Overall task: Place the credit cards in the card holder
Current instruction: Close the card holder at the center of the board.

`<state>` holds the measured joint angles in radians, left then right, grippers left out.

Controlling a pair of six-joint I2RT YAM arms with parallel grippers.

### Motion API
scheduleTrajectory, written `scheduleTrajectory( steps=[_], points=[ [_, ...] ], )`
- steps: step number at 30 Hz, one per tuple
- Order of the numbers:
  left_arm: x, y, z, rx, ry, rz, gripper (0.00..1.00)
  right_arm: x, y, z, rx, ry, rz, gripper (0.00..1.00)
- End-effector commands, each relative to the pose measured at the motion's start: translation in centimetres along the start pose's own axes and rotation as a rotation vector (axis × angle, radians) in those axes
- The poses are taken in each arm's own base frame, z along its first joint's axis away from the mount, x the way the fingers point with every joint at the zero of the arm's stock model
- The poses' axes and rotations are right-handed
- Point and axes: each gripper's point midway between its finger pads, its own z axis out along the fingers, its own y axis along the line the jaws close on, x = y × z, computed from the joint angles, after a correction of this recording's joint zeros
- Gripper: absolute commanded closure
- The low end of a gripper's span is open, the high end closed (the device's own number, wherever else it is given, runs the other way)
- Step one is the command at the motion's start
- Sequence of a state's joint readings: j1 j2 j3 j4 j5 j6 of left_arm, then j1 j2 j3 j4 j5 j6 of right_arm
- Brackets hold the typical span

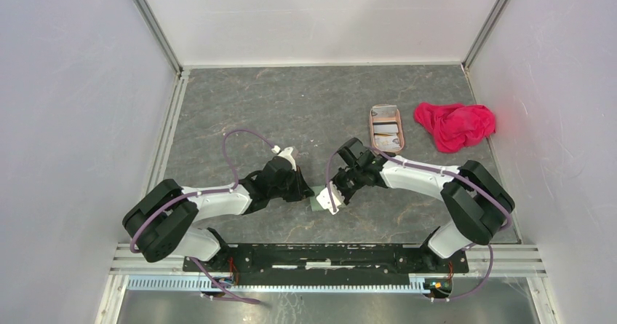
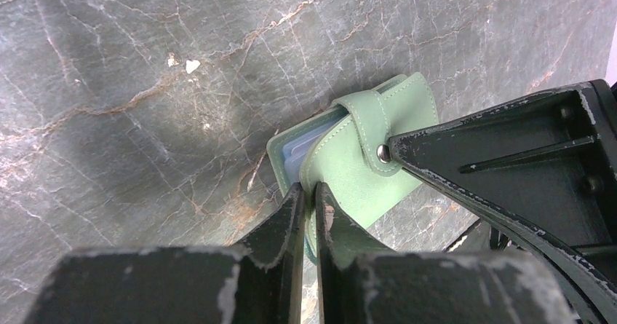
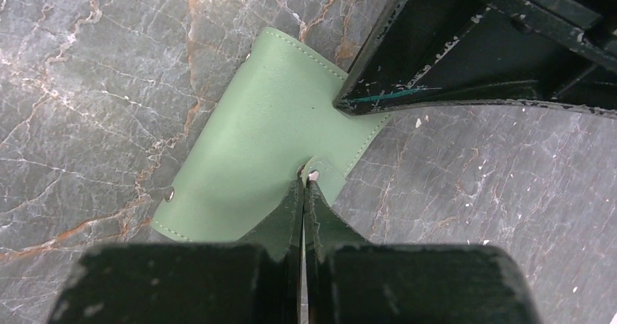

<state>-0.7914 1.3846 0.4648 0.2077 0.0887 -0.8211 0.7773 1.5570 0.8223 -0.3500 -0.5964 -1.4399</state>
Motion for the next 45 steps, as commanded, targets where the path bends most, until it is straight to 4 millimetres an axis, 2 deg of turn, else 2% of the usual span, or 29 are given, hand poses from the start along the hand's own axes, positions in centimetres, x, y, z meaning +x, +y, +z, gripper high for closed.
scheduleTrajectory(
  steps=[1, 13, 22, 26, 31, 39, 41, 42, 45],
  points=[
    [0.7, 1.8, -0.2, -0.077, 0.029, 0.019, 0.87, -1.6, 3.4, 0.2, -0.111, -0.061, 0.01, 1.0],
    [0.7, 1.6, -0.2, -0.073, 0.032, 0.015, 0.88, -1.6, 4.7, 1.1, -0.16, -0.017, -0.004, 1.0],
    [0.7, 1.5, -0.2, -0.069, 0.033, 0.016, 0.88, -1.0, 7.0, 1.8, -0.225, 0.083, -0.075, 1.0],
    [0.7, 1.5, -0.2, -0.067, 0.034, 0.015, 0.88, -0.7, 8.7, 2.1, -0.269, 0.14, -0.119, 1.0],
    [0.8, 1.4, -0.1, -0.064, 0.039, 0.014, 0.88, -1.1, 10.3, 2.6, -0.325, 0.168, -0.157, 1.0],
    [0.9, 1.4, -0.2, -0.056, 0.039, 0.011, 0.88, -1.3, 13.2, 2.8, -0.457, 0.186, -0.137, 1.0],
    [0.8, 1.3, -0.2, -0.053, 0.037, 0.011, 0.88, -1.5, 12.9, 2.9, -0.463, 0.185, -0.104, 1.0],
    [0.8, 1.2, -0.2, -0.052, 0.036, 0.012, 0.88, -1.7, 12.7, 2.9, -0.456, 0.182, -0.089, 0.97],
    [0.6, 1.1, -0.3, -0.047, 0.03, 0.012, 0.87, -2.8, 10.0, 2.6, -0.363, 0.134, -0.012, 0.66]
  ],
)
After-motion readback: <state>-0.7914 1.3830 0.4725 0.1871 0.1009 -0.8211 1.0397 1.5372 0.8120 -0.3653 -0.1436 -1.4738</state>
